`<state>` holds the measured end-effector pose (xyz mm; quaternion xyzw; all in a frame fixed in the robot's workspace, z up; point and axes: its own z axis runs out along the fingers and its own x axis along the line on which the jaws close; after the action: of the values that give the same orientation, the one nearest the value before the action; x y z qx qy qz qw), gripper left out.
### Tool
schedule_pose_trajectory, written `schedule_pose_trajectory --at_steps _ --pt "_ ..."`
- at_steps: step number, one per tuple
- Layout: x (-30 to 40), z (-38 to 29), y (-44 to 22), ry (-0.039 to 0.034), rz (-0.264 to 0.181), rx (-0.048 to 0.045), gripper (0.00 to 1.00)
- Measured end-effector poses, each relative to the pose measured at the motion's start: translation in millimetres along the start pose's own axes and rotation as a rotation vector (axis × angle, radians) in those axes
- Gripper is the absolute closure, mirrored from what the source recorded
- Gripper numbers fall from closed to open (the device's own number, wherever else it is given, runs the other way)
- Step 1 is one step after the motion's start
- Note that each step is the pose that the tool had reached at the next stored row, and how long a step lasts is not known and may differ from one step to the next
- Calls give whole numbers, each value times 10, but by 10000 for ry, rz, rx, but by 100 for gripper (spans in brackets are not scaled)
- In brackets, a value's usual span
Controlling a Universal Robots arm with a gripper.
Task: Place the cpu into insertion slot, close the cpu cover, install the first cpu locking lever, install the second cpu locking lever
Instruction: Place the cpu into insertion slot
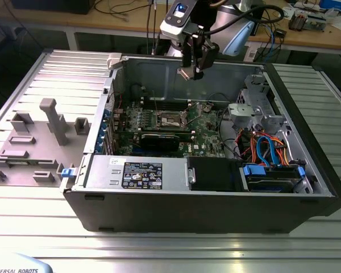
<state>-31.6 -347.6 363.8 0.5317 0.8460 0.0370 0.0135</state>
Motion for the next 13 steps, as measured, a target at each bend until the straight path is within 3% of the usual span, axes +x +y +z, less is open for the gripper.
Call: schedule_pose_trajectory --at_steps 10,13 --pt "0 0 0 -1 7 0 46" --pt "0 0 0 -22 278 -5 46"
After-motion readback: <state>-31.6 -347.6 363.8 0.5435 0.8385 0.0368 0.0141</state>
